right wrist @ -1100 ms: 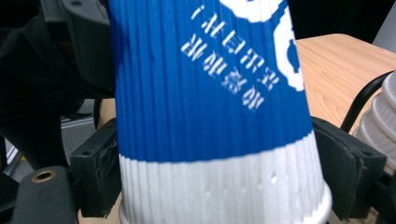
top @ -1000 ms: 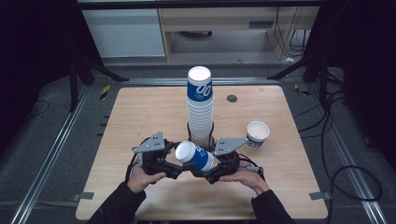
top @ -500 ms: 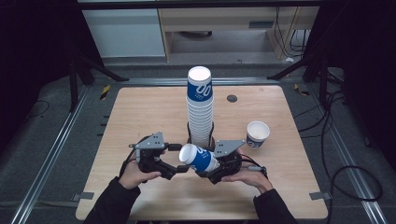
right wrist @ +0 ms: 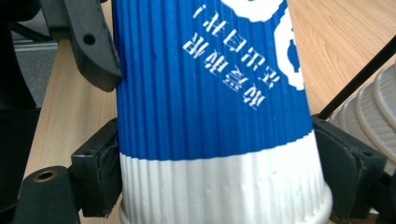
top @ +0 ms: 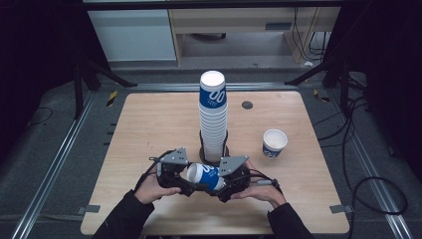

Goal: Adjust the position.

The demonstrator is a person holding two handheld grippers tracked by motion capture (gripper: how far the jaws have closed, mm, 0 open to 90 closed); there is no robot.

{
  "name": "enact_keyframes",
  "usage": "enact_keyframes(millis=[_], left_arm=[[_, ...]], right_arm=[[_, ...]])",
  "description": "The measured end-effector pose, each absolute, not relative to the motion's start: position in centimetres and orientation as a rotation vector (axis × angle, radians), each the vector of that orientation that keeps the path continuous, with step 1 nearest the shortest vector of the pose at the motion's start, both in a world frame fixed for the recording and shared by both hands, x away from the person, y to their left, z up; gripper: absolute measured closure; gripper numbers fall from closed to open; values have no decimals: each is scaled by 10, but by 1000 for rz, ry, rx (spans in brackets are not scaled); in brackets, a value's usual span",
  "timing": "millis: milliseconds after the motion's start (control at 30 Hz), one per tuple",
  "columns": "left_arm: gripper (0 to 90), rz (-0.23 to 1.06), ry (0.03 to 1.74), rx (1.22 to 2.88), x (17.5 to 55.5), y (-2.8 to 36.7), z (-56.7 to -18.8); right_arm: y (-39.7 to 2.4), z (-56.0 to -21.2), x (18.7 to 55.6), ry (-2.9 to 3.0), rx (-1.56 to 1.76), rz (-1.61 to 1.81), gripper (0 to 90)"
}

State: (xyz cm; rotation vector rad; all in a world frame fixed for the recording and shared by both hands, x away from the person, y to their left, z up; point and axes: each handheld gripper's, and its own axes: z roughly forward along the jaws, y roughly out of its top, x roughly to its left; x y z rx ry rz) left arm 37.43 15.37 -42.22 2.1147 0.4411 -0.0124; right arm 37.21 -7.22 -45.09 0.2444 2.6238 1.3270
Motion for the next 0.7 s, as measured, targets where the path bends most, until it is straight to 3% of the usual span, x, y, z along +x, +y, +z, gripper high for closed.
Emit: enact_keyframes(millis=[333, 700], left_arm=[[250, -6, 430, 2093, 373, 158, -418], [249, 102, 470, 1966, 379, 189, -403]], right_arm=[[-75, -448, 374, 2629, 283, 1378, 89], [-102, -428, 379, 2538, 387, 1549, 65]])
